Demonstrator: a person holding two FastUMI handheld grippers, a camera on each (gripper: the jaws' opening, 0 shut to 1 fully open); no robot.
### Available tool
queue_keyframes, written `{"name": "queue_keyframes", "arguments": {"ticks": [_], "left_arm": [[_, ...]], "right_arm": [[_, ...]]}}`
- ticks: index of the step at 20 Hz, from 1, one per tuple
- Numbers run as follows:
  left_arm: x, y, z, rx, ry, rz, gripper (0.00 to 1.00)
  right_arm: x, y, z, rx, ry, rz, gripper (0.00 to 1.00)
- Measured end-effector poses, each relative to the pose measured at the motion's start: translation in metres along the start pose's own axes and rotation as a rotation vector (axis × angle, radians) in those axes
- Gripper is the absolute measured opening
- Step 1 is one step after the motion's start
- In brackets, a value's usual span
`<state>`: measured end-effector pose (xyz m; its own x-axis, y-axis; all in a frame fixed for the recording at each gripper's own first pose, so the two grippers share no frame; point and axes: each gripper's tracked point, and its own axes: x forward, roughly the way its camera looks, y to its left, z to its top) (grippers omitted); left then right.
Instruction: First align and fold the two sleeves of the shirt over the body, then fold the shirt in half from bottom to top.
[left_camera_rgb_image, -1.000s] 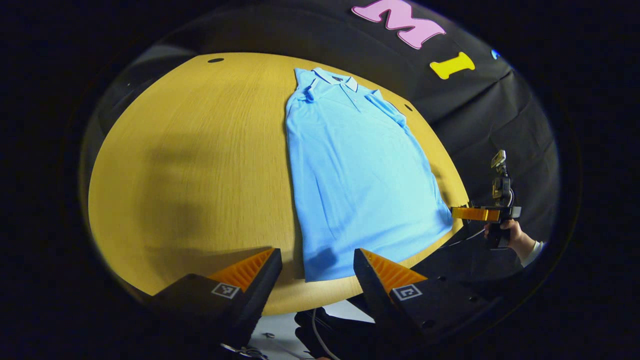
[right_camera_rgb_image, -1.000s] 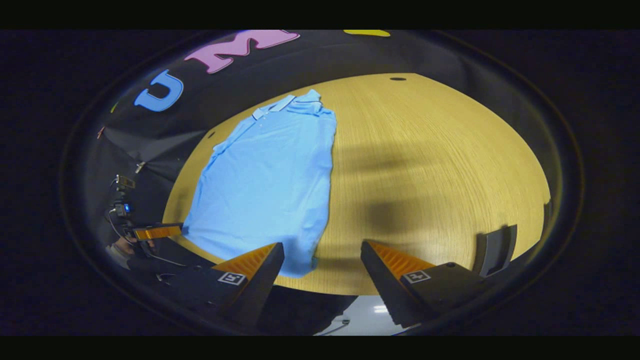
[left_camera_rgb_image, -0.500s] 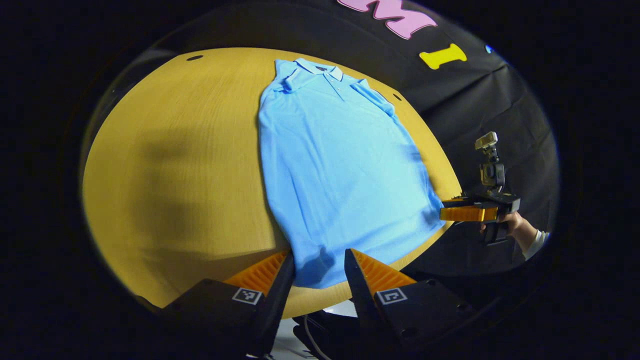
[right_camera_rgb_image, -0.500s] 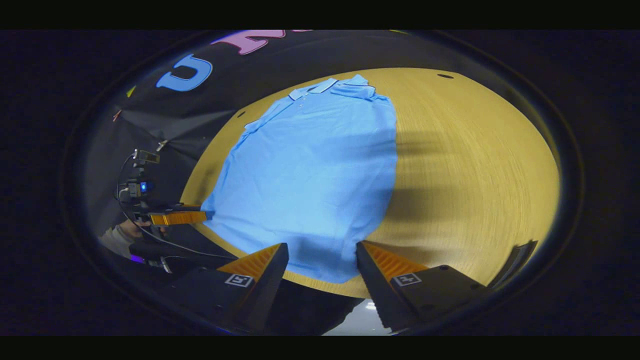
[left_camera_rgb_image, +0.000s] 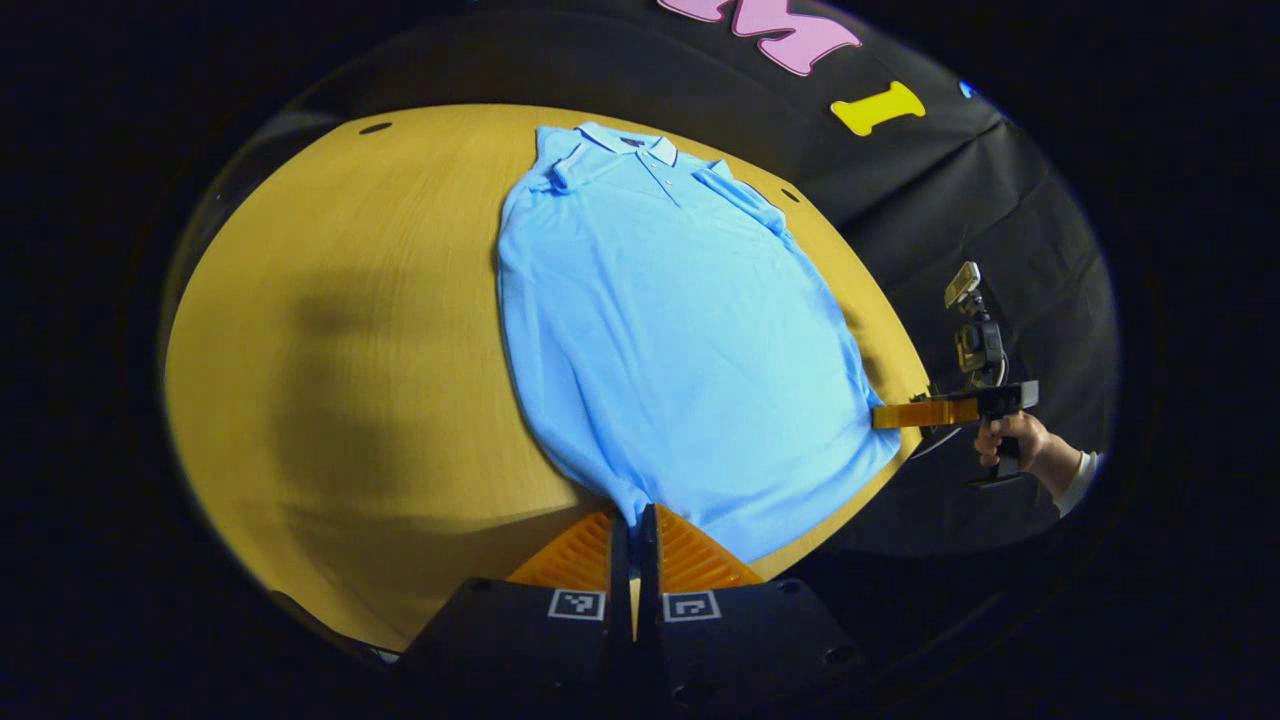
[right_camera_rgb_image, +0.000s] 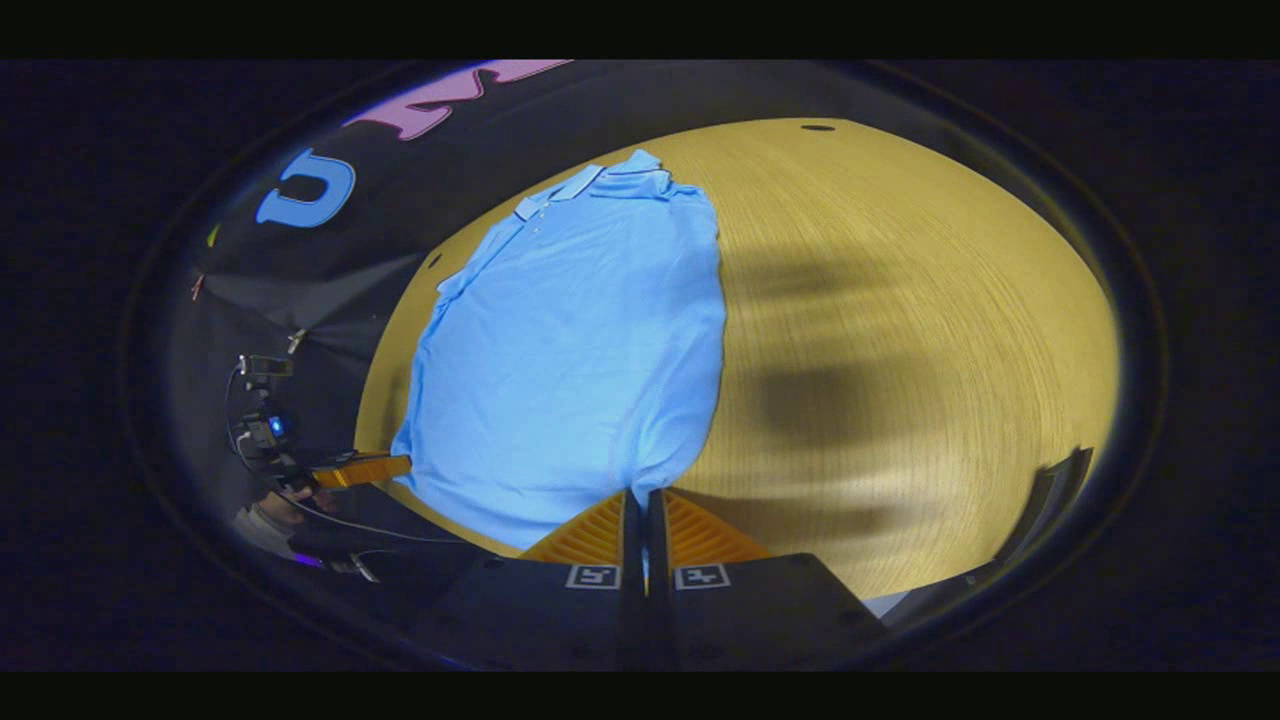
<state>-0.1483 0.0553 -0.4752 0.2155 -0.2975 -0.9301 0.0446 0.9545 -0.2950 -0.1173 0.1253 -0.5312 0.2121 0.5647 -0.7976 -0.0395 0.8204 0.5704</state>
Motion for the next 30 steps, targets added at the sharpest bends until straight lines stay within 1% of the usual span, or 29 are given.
{"name": "queue_keyframes", "arguments": {"ticks": [1, 2, 3, 4, 5, 6, 7, 8, 9, 10, 11, 14, 15, 16, 17, 18, 20, 21, 22, 23, 24, 26, 28, 29, 30], "left_arm": [[0.000, 0.001, 0.002, 0.001, -0.007, 0.006, 0.06], [-0.003, -0.003, 0.005, -0.009, -0.005, -0.008, 0.06], [-0.009, -0.003, 0.007, -0.012, -0.008, -0.013, 0.07], [-0.015, -0.003, 0.010, -0.007, -0.009, -0.018, 0.07], [-0.020, -0.003, 0.015, 0.001, -0.017, -0.019, 0.06], [-0.025, -0.005, 0.022, 0.009, -0.029, -0.023, 0.06], [-0.030, -0.008, 0.028, 0.019, -0.043, -0.032, 0.06], [-0.036, -0.012, 0.036, 0.033, -0.058, -0.036, 0.06], [-0.041, -0.015, 0.044, 0.049, -0.077, -0.038, 0.06], [-0.047, -0.019, 0.055, 0.064, -0.098, -0.041, 0.07], [-0.050, -0.023, 0.065, 0.078, -0.121, -0.044, 0.06], [-0.062, -0.027, 0.117, 0.096, -0.215, -0.034, 0.06], [-0.069, -0.029, 0.139, 0.108, -0.250, -0.031, 0.06], [-0.072, -0.028, 0.161, 0.125, -0.278, -0.015, 0.06], [-0.078, -0.025, 0.187, 0.149, -0.305, 0.013, 0.06], [-0.084, -0.024, 0.214, 0.174, -0.338, 0.040, 0.06], [-0.094, -0.027, 0.274, 0.194, -0.411, 0.078, 0.07], [-0.098, -0.024, 0.305, 0.207, -0.444, 0.104, 0.06], [-0.097, -0.020, 0.334, 0.228, -0.478, 0.133, 0.06], [-0.091, -0.014, 0.361, 0.239, -0.492, 0.162, 0.06], [-0.081, -0.003, 0.384, 0.230, -0.494, 0.198, 0.06], [-0.051, 0.014, 0.420, 0.175, -0.479, 0.239, 0.06], [-0.015, 0.040, 0.447, 0.158, -0.452, 0.289, 0.06], [0.007, 0.051, 0.457, 0.156, -0.435, 0.313, 0.06], [0.025, 0.061, 0.466, 0.146, -0.425, 0.335, 0.06]], "right_arm": [[-0.001, -0.002, 0.002, -0.012, -0.013, -0.004, 0.05], [-0.003, -0.001, 0.004, -0.016, -0.023, 0.002, 0.05], [-0.004, 0.003, 0.008, -0.009, -0.035, 0.022, 0.10], [-0.007, 0.010, 0.013, 0.000, -0.048, 0.045, 0.05], [-0.010, 0.015, 0.020, -0.005, -0.067, 0.061, 0.05], [-0.014, 0.022, 0.026, -0.012, -0.081, 0.082, 0.00], [-0.019, 0.030, 0.035, -0.020, -0.097, 0.107, 0.05], [-0.023, 0.038, 0.044, -0.026, -0.117, 0.130, 0.05], [-0.028, 0.048, 0.055, -0.027, -0.141, 0.160, 0.10], [-0.035, 0.058, 0.069, -0.028, -0.173, 0.187, 0.10], [-0.040, 0.067, 0.085, -0.036, -0.205, 0.213, 0.00], [-0.058, 0.083, 0.132, -0.100, -0.286, 0.237, 0.00], [-0.064, 0.088, 0.154, -0.124, -0.317, 0.239, 0.10], [-0.070, 0.094, 0.177, -0.151, -0.347, 0.239, 0.05], [-0.076, 0.097, 0.203, -0.179, -0.378, 0.229, 0.00], [-0.081, 0.101, 0.230, -0.207, -0.406, 0.220, 0.05], [-0.086, 0.113, 0.287, -0.251, -0.460, 0.215, 0.05], [-0.087, 0.117, 0.315, -0.269, -0.484, 0.202, 0.00], [-0.084, 0.119, 0.342, -0.284, -0.508, 0.192, 0.05], [-0.080, 0.119, 0.370, -0.294, -0.528, 0.175, 0.00], [-0.072, 0.117, 0.397, -0.291, -0.537, 0.157, 0.05], [-0.046, 0.109, 0.443, -0.285, -0.551, 0.116, 0.05], [-0.009, 0.092, 0.476, -0.304, -0.551, 0.053, 0.04], [0.014, 0.081, 0.489, -0.313, -0.540, 0.017, 0.00], [0.040, 0.069, 0.498, -0.316, -0.520, -0.027, 0.04]]}}
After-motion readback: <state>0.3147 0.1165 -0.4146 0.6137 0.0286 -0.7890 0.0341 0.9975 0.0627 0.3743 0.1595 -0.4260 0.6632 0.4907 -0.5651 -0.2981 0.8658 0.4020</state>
